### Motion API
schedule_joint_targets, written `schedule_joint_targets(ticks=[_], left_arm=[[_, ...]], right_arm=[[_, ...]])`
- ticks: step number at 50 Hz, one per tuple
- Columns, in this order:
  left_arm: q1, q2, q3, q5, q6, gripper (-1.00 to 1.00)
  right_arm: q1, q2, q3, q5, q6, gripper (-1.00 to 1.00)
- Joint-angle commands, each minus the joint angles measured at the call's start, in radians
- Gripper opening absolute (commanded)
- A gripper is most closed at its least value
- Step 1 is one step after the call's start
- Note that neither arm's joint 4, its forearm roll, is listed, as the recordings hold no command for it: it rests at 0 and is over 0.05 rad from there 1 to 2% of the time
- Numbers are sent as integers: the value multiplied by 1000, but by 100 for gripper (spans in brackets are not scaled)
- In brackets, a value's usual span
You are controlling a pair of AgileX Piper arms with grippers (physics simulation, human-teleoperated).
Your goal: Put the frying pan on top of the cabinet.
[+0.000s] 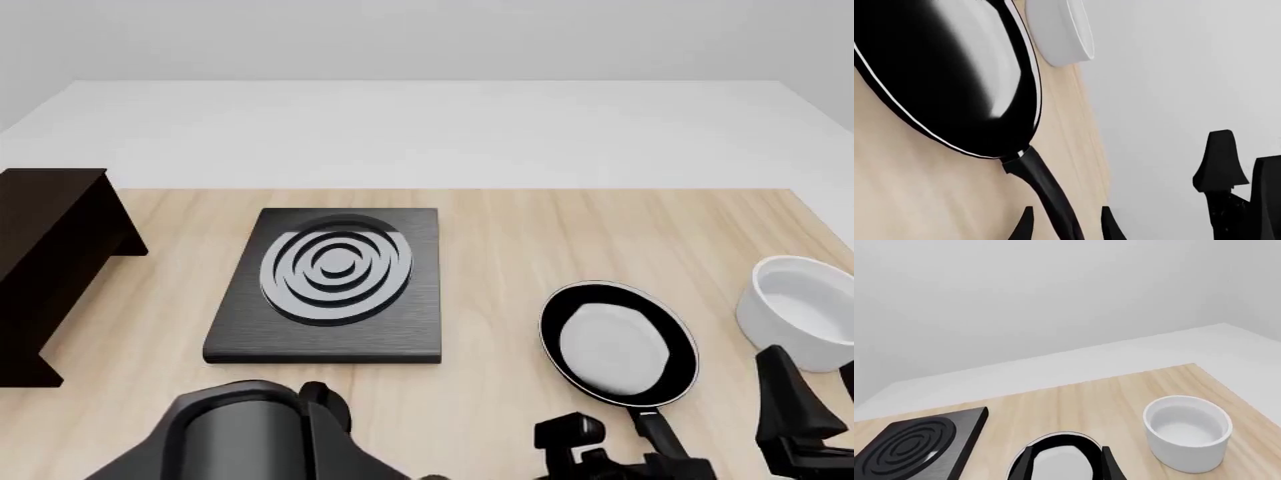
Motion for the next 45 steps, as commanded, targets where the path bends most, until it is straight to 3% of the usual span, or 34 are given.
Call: schedule_joint_targets(ticks=[1,45], left_arm=[[5,84,-21,29,-94,100],[17,136,-60,53,-126,100]], right_arm=[[0,-3,0,1,3,100],[1,4,-1,-7,12,100]])
